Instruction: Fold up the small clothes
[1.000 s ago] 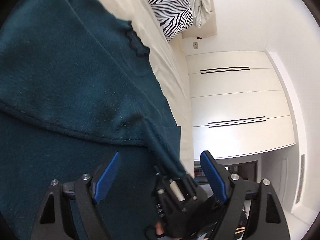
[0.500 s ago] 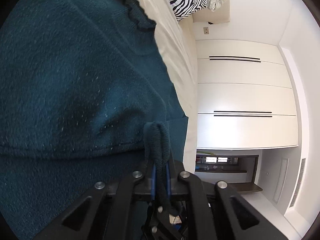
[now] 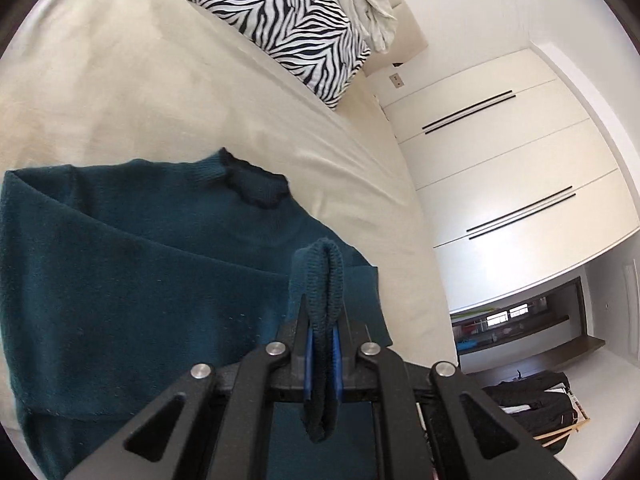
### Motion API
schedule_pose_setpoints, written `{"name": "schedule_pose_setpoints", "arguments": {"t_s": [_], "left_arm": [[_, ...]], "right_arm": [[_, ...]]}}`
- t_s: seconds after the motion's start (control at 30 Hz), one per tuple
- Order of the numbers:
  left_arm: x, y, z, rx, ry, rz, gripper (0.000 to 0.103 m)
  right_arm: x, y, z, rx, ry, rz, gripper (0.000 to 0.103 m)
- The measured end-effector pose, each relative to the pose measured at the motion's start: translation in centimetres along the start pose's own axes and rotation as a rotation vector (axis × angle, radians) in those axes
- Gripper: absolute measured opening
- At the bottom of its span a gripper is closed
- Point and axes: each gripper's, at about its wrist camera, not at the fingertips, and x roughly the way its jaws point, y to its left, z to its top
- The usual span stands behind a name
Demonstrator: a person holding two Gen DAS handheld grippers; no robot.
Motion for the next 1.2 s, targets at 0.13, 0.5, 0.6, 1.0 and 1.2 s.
{"name": "schedule_pose_setpoints", "arguments": {"t_s": [0.13, 0.5, 0.6, 1.0, 1.2], "left_arm": [[-0.1, 2.8, -0.2, -0.038, 0.012, 0.049, 0.008], [0.1, 5.8, -0.4, -0.041, 0.016, 0.085, 0.008], [0.0, 6.4, -0.2, -0.048, 0.012, 0.098, 0.008], [1.5, 9.2, -0.7, -0.079, 0.030, 0.128, 0.009], [1.8, 9.5, -0.7, -0.066, 0.022, 0.138, 0.011]], "right_arm": [[-0.2, -2.9, 0.9, 0.175, -0.007, 0.091, 0.057], [4.1, -6.6, 7.6, 0.469, -0.121, 0.184, 0.057], [3.1, -8.3, 8.9, 0.526, -0.197, 0.200, 0.057], [2.8, -10.0, 8.3, 0.543, -0.192, 0.216, 0.052], [-2.3, -8.7, 7.9, 0.441, -0.190, 0.182, 0.054]]}}
